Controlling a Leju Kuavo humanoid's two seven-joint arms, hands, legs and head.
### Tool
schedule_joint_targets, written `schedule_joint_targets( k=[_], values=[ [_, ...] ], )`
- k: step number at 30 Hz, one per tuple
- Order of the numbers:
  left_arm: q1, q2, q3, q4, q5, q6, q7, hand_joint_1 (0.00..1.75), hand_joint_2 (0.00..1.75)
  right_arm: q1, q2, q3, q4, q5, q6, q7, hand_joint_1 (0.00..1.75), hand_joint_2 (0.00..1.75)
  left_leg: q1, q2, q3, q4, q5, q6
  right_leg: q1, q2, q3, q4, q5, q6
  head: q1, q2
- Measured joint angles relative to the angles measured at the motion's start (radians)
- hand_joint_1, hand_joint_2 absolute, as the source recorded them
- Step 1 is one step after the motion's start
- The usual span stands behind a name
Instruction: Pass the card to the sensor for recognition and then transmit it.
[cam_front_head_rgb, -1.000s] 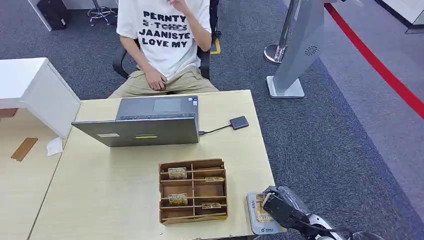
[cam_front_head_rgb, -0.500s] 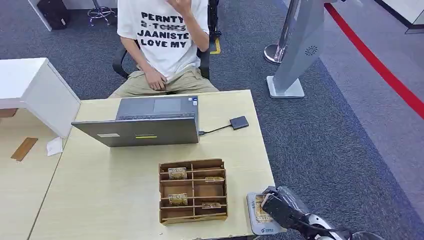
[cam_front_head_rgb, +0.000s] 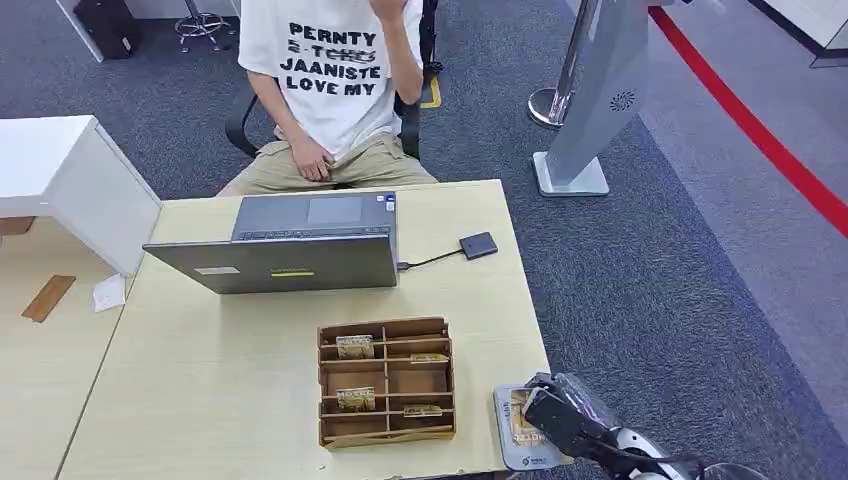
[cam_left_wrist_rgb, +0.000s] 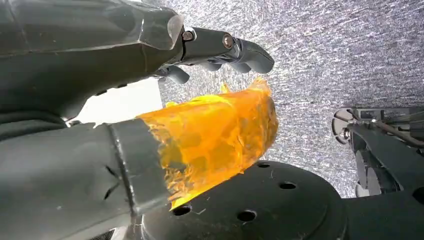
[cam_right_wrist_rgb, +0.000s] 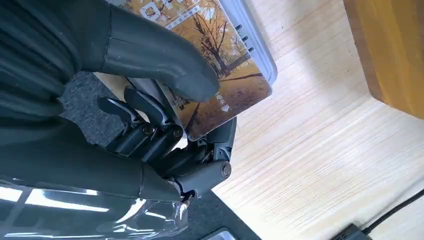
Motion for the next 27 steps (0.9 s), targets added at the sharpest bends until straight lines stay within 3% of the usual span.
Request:
schedule_joint_targets(
  k=[27],
  values=[
    [0.000, 0.000, 0.000, 0.000, -0.003, 0.000, 0.001, 0.00, 0.00, -0.002, 0.000, 0.001, 0.004, -0.002, 0.000, 0.000, 1.75, 1.75, 0.000, 0.000, 0.000, 0.000, 0.000, 0.000, 0.000, 0.000, 0.000, 0.000, 0.000, 0.000, 0.000, 0.000]
  ],
)
